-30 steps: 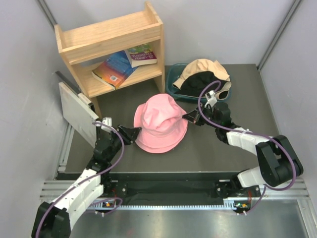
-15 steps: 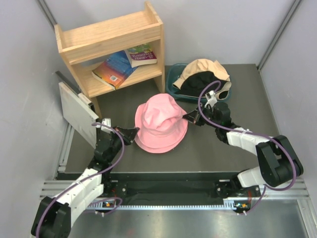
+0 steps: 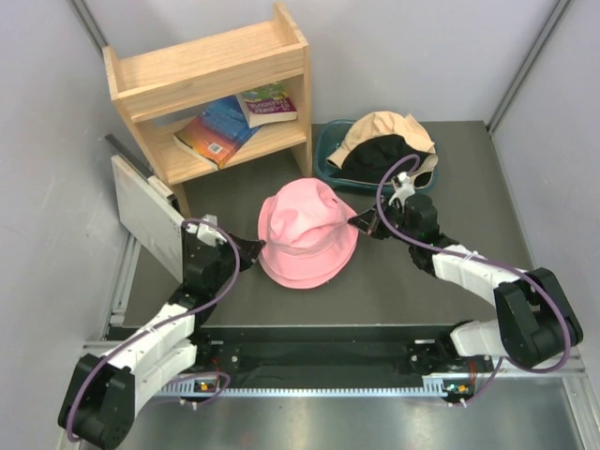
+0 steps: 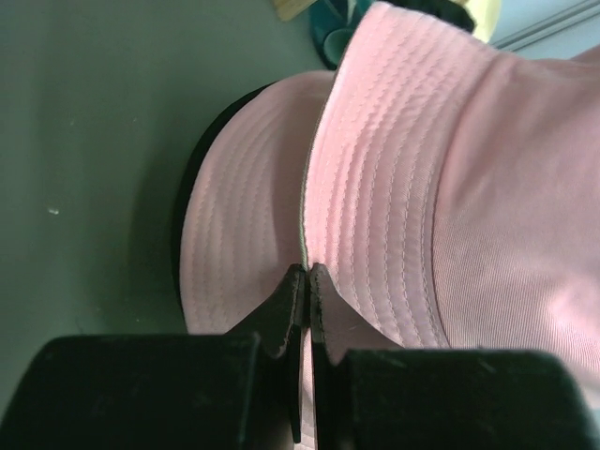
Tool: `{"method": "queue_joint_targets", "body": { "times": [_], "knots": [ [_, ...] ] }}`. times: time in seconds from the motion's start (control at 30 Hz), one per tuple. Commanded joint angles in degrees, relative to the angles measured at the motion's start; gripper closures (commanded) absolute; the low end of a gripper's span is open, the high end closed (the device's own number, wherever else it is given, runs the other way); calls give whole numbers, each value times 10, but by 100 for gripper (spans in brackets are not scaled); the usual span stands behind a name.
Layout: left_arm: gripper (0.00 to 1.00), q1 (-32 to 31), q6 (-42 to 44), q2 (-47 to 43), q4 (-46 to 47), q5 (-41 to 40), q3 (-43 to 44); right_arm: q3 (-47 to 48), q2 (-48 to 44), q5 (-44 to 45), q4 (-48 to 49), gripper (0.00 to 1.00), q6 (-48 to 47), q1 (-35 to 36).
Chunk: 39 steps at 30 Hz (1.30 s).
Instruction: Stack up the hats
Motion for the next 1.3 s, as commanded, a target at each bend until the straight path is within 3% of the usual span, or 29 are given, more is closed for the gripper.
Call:
{"method": "queue_joint_targets", "body": {
  "times": [0.0,0.23,0.37,0.4,0.43,0.5,0.53,0.63,0.7,0.93,1.27],
  "knots": [
    [100,2,39,65,-118,-37,10,-6,-15,93,-70,100,-39,10],
    [100,1,90,108,-105,-59,69,-35,-59,100,-97,100,-37,40],
    [100,1,132,194,-54,-50,145,-32,-106,65,-125,95,-33,65],
    [100,1,147,211,-43,-42,158,-31,-116,57,-126,91,-23,63],
    [100,1,152,241,-37,-37,172,-26,-129,55,-143,77,-24,59],
    [100,1,172,269,-30,-18,212,0,-164,56,-171,62,-40,39],
    [100,2,180,292,-29,-15,224,10,-175,54,-181,46,-46,31],
    [100,1,206,329,-27,-9,269,46,-206,28,-195,30,-71,-2],
    [100,1,221,343,-25,-2,294,69,-200,1,-179,26,-81,-17],
    [100,3,239,384,2,6,326,66,-120,-80,-7,24,-35,-47],
    [100,19,234,442,34,22,349,-7,9,-210,335,26,164,-60]
  ]
}}
